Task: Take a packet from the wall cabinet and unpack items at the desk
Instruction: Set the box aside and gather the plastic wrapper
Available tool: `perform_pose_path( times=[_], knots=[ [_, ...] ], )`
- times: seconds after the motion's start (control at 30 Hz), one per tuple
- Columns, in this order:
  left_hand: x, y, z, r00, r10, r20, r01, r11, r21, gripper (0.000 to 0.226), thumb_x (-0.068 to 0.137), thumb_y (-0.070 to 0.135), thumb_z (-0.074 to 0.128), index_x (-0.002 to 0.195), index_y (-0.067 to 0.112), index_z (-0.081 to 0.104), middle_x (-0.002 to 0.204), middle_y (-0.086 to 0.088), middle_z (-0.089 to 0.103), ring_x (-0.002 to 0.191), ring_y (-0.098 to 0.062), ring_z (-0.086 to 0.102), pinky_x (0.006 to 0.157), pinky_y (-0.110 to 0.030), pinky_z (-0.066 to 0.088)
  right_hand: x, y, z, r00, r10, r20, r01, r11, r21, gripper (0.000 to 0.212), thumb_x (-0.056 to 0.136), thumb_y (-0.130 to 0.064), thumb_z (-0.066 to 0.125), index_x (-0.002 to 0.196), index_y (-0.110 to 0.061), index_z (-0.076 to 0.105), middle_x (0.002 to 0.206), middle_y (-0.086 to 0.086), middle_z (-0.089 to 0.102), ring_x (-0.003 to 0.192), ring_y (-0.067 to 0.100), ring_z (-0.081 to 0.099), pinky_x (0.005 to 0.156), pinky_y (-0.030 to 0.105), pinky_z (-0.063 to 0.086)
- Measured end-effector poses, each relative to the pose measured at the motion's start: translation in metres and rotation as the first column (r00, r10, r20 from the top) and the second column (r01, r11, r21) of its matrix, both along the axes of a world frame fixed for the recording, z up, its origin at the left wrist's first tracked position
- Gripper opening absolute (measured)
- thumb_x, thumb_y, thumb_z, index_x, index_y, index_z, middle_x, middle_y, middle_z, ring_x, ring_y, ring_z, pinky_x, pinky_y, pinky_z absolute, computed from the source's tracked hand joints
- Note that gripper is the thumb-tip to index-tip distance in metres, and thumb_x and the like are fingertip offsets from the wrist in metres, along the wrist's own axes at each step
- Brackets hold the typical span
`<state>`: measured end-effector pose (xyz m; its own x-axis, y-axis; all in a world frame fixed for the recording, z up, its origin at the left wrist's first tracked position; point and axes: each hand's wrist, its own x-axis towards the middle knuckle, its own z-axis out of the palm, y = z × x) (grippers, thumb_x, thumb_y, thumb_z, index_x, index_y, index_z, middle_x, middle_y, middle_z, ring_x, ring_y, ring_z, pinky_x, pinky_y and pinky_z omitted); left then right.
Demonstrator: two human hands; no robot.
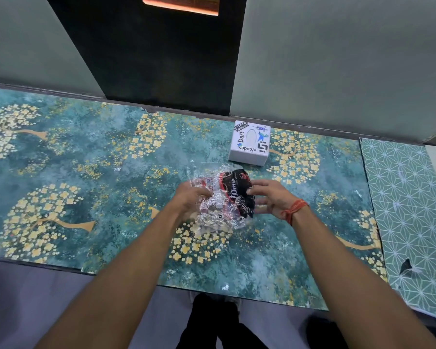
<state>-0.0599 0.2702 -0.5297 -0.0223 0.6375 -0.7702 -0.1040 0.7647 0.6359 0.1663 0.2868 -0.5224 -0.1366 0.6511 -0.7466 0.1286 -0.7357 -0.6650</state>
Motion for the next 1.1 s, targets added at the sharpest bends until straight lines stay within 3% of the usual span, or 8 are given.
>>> perform_pose_path(
  times=[0.13,0.23,0.5,0.63,0.73,0.8,0.93,1.1],
  knots=[
    [-0.014,0.008,0.002,0.994,-0.021,0.106,0.017,0.999,0.04,0.035,0.083,-0.019,0.056,0.107,0.004,0.069,0.125,-0.022,0.065,0.093,-0.03,0.072,0.068,-0.032,0.062,0.006,0.007,-0.008,0.998,-0.06,0.008,0.059,0.991,0.119,0.034,0.081,0.015,0.06,0.102,-0.011,0.064,0.09,0.013,0.069,0.057,0.017,0.069,0.044,0.025,0.054],
    [-0.022,0.011,-0.001,0.992,0.016,0.121,-0.023,0.998,0.055,0.019,0.087,-0.017,0.053,0.085,-0.003,0.066,0.113,-0.023,0.069,0.062,-0.02,0.074,0.042,-0.022,0.054,0.009,0.014,-0.011,0.989,-0.148,0.007,0.144,0.974,0.173,0.026,0.083,0.021,0.051,0.074,-0.001,0.061,0.077,0.014,0.063,0.047,0.012,0.066,0.041,0.022,0.053],
    [-0.039,0.011,0.01,0.872,0.069,0.484,-0.071,0.997,-0.016,0.048,0.092,0.032,0.038,0.084,0.002,0.075,0.13,-0.026,0.062,0.122,-0.046,0.058,0.093,-0.051,0.055,0.028,0.029,-0.01,0.974,-0.077,-0.212,0.137,0.948,0.286,0.06,0.071,0.035,0.031,0.039,-0.008,0.058,0.058,0.006,0.065,0.055,0.019,0.06,0.05,0.024,0.055],
    [-0.009,0.009,0.039,0.9,-0.381,0.212,0.384,0.923,0.025,0.08,0.042,0.066,0.084,0.101,0.016,0.063,0.111,-0.01,0.062,0.09,-0.026,0.065,0.059,-0.032,0.061,0.016,0.029,0.001,0.958,0.182,-0.224,-0.104,0.941,0.321,0.06,0.071,0.035,0.034,0.04,-0.009,0.059,0.066,0.014,0.062,0.058,0.014,0.062,0.053,0.023,0.056],
    [0.014,0.007,0.035,0.718,-0.662,0.216,0.67,0.741,0.041,0.039,0.053,0.041,0.09,0.077,0.017,0.072,0.073,0.0,0.071,0.061,-0.011,0.065,0.056,-0.023,0.054,0.006,0.031,0.008,0.95,0.272,-0.157,-0.205,0.916,0.345,0.05,0.078,0.03,0.041,0.052,-0.007,0.064,0.073,0.013,0.068,0.066,0.016,0.066,0.059,0.026,0.057],
    [0.025,0.007,0.024,0.789,-0.602,0.127,0.602,0.797,0.039,0.008,0.075,0.013,0.079,0.078,0.012,0.072,0.068,0.002,0.071,0.063,-0.01,0.064,0.062,-0.021,0.05,0.005,0.031,0.012,0.982,0.167,-0.093,-0.129,0.938,0.323,0.022,0.087,0.011,0.055,0.085,-0.006,0.069,0.097,0.013,0.07,0.086,0.022,0.068,0.073,0.036,0.057],
    [0.04,-0.001,0.011,0.954,-0.296,0.043,0.295,0.955,0.031,0.074,0.063,0.019,0.088,0.125,-0.005,0.056,0.113,-0.015,0.07,0.112,-0.028,0.06,0.104,-0.04,0.042,0.009,0.013,0.007,0.996,-0.063,-0.056,0.067,0.995,0.075,0.051,0.087,-0.036,0.065,0.129,-0.009,0.05,0.123,0.013,0.054,0.094,0.028,0.061,0.066,0.038,0.058],
    [0.059,-0.01,0.011,0.987,-0.156,0.031,0.153,0.985,0.084,0.068,0.077,0.002,0.076,0.138,-0.002,0.046,0.122,-0.02,0.065,0.102,-0.029,0.065,0.073,-0.033,0.056,0.005,-0.013,-0.008,0.999,-0.029,0.028,0.026,0.993,0.118,0.072,0.073,0.002,0.076,0.137,-0.004,0.044,0.122,0.017,0.059,0.079,0.026,0.066,0.054,0.03,0.056]
  ],
)
